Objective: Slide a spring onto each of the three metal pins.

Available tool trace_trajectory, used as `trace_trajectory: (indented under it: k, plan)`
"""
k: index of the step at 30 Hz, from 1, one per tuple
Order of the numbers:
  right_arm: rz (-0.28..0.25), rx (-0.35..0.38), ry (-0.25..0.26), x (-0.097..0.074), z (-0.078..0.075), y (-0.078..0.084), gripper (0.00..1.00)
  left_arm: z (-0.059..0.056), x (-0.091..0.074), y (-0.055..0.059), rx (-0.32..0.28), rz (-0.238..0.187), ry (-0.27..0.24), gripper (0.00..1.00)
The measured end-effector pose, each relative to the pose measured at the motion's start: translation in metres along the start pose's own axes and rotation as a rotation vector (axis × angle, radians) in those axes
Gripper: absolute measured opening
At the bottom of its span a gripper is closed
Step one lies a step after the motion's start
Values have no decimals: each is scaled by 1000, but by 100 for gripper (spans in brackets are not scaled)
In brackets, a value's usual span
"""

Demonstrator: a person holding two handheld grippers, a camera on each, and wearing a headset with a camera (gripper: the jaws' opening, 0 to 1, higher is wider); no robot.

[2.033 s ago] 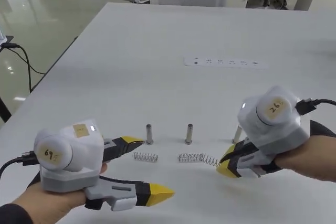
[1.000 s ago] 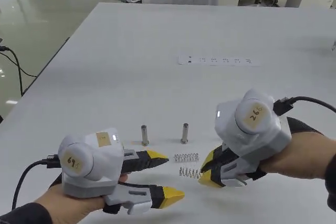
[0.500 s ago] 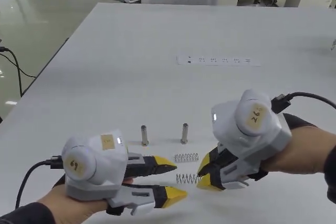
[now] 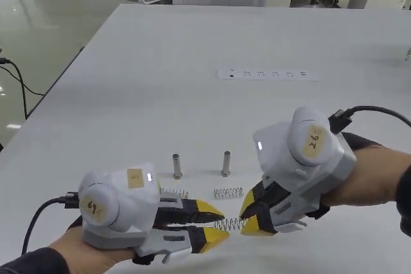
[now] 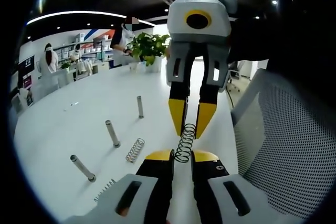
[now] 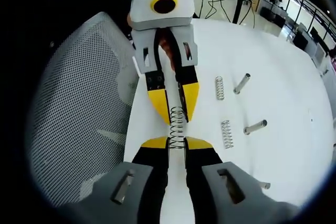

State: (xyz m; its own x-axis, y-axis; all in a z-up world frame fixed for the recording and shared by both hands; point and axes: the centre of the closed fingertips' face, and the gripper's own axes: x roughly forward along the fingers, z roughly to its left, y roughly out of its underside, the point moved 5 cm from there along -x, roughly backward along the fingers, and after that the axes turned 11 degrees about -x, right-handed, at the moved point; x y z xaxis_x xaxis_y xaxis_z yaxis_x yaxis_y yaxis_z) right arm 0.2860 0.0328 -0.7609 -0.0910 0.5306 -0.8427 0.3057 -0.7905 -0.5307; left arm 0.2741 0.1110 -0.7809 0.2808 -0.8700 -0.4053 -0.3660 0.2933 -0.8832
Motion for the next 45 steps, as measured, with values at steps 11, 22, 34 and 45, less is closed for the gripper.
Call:
trace_trajectory:
  k: [11,22,34,45]
  plan:
    - [-3,-24,-14,-1,2,2,13,-3,0,1,18,3,20,8]
    - [-17,4,-15,1,3,4,13,-7,0,-1,26,2,40,7]
    - [-23,38,-20,6,5,10,14,-11,-2,-11,37,-30,51,7]
    - [-50,68,-11,3,4,7,13,-10,-1,-11,37,-28,46,7]
